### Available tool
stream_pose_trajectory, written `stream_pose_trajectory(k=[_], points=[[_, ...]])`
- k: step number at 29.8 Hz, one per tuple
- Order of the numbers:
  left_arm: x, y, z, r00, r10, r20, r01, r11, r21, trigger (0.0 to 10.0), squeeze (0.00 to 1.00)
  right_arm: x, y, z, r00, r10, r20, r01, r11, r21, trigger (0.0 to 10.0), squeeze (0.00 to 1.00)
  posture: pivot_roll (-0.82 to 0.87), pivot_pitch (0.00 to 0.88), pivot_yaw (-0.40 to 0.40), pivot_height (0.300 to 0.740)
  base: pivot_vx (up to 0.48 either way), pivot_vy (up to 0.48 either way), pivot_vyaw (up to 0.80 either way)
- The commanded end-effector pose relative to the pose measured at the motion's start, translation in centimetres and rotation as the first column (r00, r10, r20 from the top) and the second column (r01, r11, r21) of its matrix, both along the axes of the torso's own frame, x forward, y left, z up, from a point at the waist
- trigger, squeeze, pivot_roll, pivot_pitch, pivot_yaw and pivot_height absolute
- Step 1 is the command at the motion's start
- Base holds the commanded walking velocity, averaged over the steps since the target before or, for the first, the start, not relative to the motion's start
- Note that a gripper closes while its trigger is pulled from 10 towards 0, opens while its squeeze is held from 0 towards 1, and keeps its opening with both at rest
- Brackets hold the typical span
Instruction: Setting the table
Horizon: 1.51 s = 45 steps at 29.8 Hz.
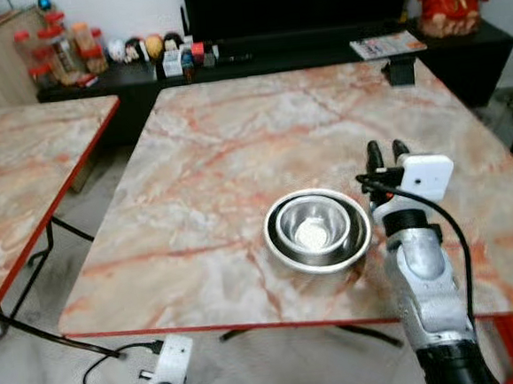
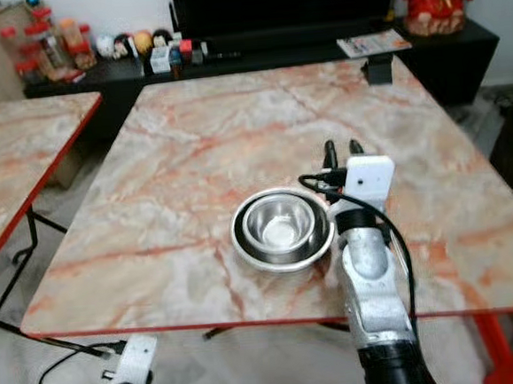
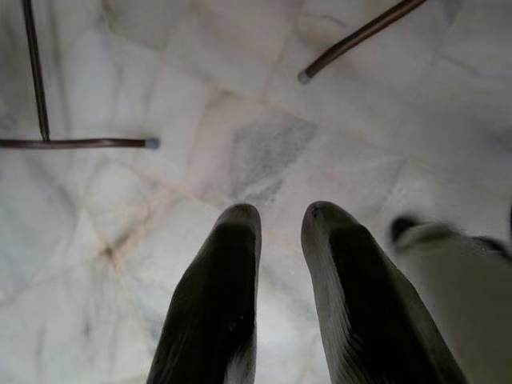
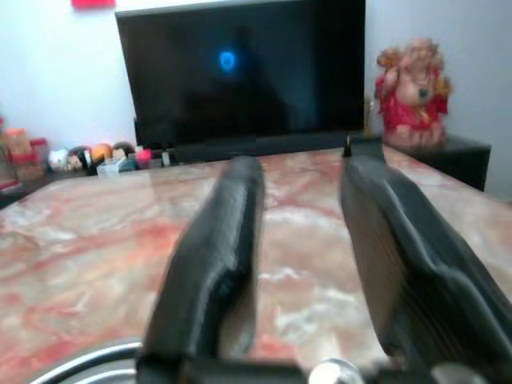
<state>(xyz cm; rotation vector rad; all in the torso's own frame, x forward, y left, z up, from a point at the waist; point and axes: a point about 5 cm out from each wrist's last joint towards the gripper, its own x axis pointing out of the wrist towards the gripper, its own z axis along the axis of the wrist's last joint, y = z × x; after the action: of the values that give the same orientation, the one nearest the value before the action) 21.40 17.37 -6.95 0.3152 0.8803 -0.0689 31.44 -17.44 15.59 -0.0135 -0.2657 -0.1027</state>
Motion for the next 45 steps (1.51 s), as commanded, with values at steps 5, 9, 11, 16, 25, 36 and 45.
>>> stream_pose_trajectory(k=[5,9,11,16,25,36,45], points=[[0.0,1.0,0.1,1.0,0.019,-0.004,-0.019,1.0,0.023,10.0,0.0,0.1,0.9,0.7,0.999,0.023,0.026,-0.024,1.0,0.013,10.0,0.0,-0.08,0.0,0.049,0.728,0.0,0.48,0.0],[-0.1,1.1,0.0,1.0,0.021,-0.008,-0.021,0.999,0.026,10.0,0.0,0.1,0.8,0.7,0.999,0.021,0.028,-0.021,1.0,0.015,10.0,0.0,-0.09,0.0,0.052,0.728,0.0,0.48,0.0],[-0.1,1.1,0.0,1.0,0.021,-0.007,-0.021,0.999,0.027,10.0,0.0,0.1,0.8,0.7,0.999,0.02,0.028,-0.02,1.0,0.015,10.0,0.0,-0.08,0.0,0.052,0.728,0.0,0.48,0.0],[0.0,1.1,0.1,1.0,0.021,-0.002,-0.021,0.999,0.027,10.0,0.0,0.0,0.8,0.6,0.999,0.022,0.028,-0.022,1.0,0.018,10.0,0.0,-0.08,0.0,0.053,0.728,0.0,0.48,0.0],[0.0,1.1,0.1,1.0,0.02,-0.003,-0.02,0.999,0.027,10.0,0.0,0.0,1.1,0.6,0.999,0.032,0.027,-0.032,0.999,0.022,10.0,0.0,-0.08,0.0,0.055,0.728,0.0,0.48,0.0],[0.1,1.0,0.2,1.0,0.022,-0.001,-0.022,0.999,0.026,10.0,0.0,0.0,1.2,0.0,0.999,0.044,0.002,-0.044,0.999,0.022,10.0,0.0,-0.08,0.0,0.051,0.728,0.0,0.48,0.0],[0.0,1.1,0.1,1.0,0.021,-0.003,-0.021,0.999,0.027,10.0,0.0,0.0,1.1,-0.4,0.999,0.047,-0.011,-0.047,0.999,0.02,10.0,0.0,-0.08,0.0,0.05,0.728,0.0,0.48,0.0]])
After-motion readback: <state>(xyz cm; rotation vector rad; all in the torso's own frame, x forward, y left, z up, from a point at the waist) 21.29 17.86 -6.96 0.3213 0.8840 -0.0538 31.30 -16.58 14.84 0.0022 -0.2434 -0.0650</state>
